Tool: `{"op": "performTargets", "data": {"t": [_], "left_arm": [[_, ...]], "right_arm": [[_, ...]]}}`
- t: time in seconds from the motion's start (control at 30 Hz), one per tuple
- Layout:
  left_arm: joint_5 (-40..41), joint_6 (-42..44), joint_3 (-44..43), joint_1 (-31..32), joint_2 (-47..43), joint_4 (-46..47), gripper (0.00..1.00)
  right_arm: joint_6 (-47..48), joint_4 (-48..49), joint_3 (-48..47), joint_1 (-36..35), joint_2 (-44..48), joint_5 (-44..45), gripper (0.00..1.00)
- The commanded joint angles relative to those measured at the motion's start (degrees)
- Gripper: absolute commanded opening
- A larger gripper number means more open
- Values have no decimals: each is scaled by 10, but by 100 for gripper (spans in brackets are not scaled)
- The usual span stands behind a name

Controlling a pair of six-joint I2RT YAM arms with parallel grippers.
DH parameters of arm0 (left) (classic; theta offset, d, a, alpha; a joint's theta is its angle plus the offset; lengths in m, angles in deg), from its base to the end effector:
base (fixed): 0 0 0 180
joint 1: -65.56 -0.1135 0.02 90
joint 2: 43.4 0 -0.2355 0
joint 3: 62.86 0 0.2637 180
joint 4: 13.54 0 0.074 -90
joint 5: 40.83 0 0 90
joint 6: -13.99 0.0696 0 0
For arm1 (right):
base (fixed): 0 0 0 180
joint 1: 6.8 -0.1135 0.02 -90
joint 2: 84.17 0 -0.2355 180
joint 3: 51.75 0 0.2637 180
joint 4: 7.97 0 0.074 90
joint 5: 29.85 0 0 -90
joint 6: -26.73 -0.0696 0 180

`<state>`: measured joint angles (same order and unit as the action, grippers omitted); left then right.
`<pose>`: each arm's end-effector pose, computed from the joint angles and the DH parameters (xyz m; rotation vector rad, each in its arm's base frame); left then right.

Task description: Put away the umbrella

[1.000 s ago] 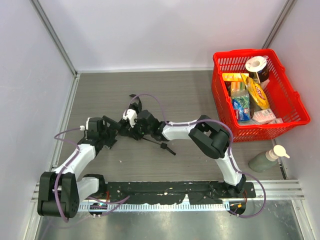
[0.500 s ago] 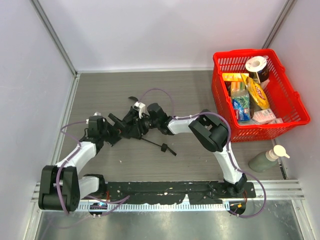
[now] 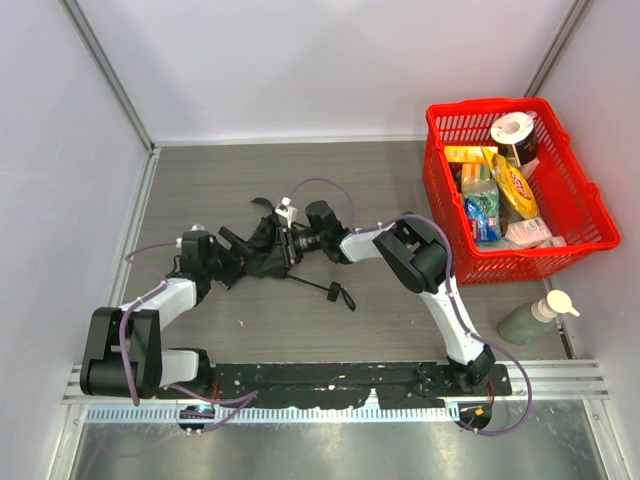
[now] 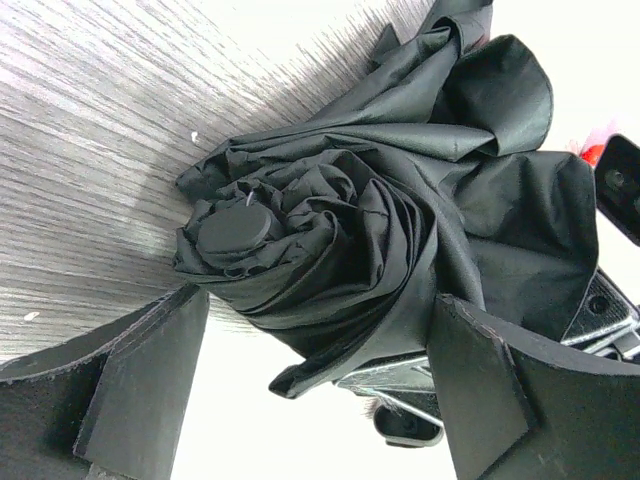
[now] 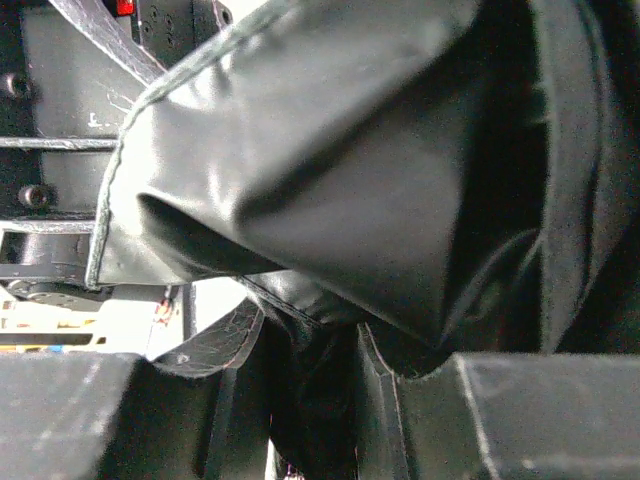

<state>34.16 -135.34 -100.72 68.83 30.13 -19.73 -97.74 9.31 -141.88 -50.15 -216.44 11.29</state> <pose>0.2712 -0.0335 0.0913 -1.0127 2.2056 -0.8350 0.3150 0.3694 0.0605 -0.8028 2.1334 1.6521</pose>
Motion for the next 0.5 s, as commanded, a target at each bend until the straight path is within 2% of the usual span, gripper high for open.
{"op": "performTargets", "data": {"t": [0.0, 0.1, 0.2, 0.27, 0.37, 0.43, 0.47], "left_arm": [[54, -4, 15, -2, -14, 0, 89], [51, -17, 8, -2, 2, -16, 95], [31, -63, 16, -1, 24, -8, 95], [41, -87, 15, 0, 32, -34, 88], [66, -113, 19, 7, 35, -46, 84], [82, -132, 27, 10, 37, -32, 74], [88, -136, 26, 13, 43, -30, 73]], "right_arm": [[-64, -109, 40, 3, -73, -19, 1], [-88, -87, 36, 3, -77, -21, 1], [-126, -64, 38, 4, -78, -18, 1], [-142, -54, 38, 4, -79, -12, 1], [-178, -14, 45, 5, -83, -11, 1], [-199, 10, 47, 4, -88, -14, 1], [-215, 19, 48, 4, -90, -17, 1]]}}
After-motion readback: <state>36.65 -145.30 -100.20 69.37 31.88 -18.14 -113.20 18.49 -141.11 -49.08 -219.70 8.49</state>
